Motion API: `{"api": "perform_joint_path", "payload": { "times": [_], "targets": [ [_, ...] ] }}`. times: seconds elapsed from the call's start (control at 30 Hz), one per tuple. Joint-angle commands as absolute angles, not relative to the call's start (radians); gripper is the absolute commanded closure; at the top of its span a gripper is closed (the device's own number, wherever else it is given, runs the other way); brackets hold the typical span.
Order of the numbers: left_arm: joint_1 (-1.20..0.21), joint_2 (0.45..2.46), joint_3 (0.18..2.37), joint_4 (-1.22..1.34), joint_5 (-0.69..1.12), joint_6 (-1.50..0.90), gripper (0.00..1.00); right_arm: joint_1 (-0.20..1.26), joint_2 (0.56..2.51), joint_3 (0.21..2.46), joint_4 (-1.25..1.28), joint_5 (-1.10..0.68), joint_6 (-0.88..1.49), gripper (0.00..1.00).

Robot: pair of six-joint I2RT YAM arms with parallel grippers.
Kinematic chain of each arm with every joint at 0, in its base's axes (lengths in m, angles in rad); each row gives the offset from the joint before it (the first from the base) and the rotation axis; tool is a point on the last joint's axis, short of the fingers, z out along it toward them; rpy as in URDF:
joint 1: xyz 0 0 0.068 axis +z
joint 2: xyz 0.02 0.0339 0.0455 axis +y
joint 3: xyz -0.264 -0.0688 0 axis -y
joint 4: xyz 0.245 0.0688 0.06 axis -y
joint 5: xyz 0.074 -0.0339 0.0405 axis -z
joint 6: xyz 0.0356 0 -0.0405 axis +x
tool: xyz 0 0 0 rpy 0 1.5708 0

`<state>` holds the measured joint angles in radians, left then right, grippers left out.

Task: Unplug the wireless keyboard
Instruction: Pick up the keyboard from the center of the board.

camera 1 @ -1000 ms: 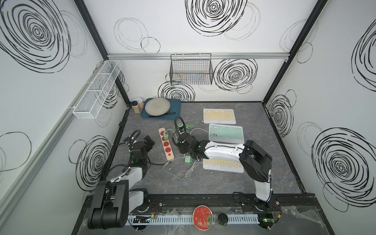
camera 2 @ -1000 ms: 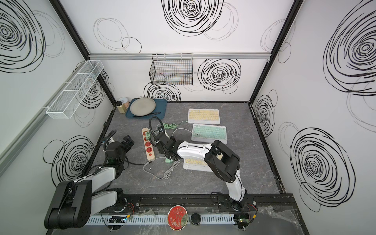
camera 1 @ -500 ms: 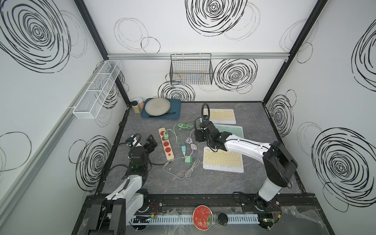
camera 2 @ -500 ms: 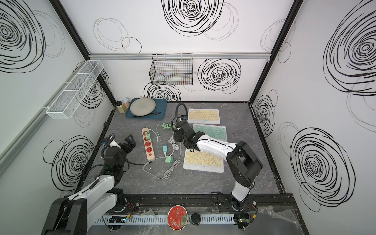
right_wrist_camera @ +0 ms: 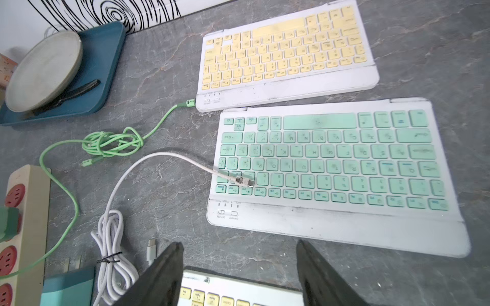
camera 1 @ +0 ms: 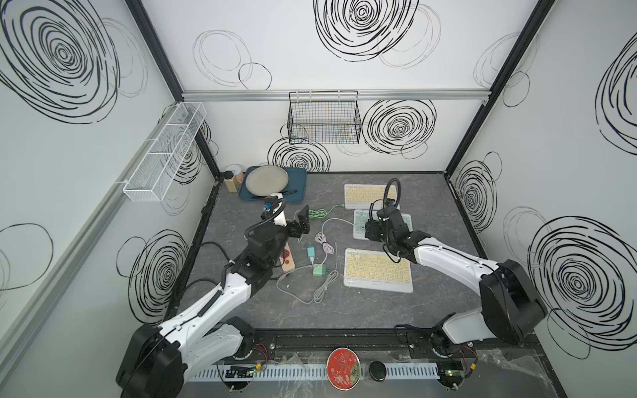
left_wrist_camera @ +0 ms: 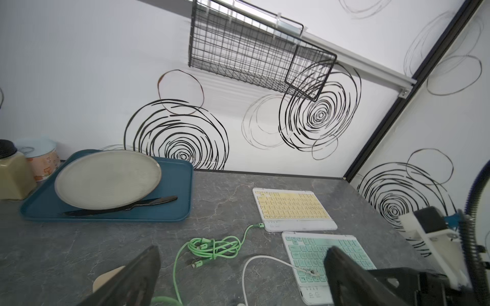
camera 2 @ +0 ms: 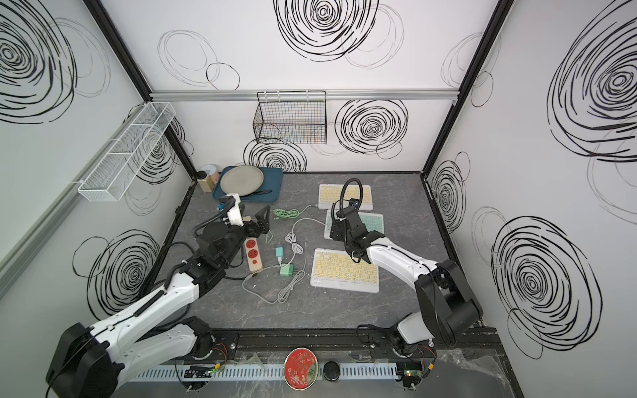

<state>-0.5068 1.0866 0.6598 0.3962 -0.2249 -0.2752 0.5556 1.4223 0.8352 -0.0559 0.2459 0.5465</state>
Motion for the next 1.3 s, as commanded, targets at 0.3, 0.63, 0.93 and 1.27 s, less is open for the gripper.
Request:
{"api": "perform_joint_path", "payload": {
  "times": [0.3, 0.63, 0.93, 1.27],
  "targets": [
    [-0.586, 1.366, 0.947, 0.155, -0.245, -0.1, 0.01, 0.359, 1.213, 0.643, 0.036, 0.294, 0.532, 0.27],
    [-0.634, 1.59, 1.147, -0.007, -0.213, 0.174, 0.04, 0.25, 1.271, 0.56, 0.17, 0.342, 0.478, 0.27],
    [-0.562, 1.845, 1.399, -0.198, -0.049, 0.237, 0.27, 0.197, 1.321, 0.546, 0.201, 0.26, 0.467, 0.27],
    [-0.508, 2.15, 1.777, -0.408, 0.012, 0.266, 0.29, 0.196, 1.362, 0.574, 0.179, 0.264, 0.48, 0.27]
  ]
}}
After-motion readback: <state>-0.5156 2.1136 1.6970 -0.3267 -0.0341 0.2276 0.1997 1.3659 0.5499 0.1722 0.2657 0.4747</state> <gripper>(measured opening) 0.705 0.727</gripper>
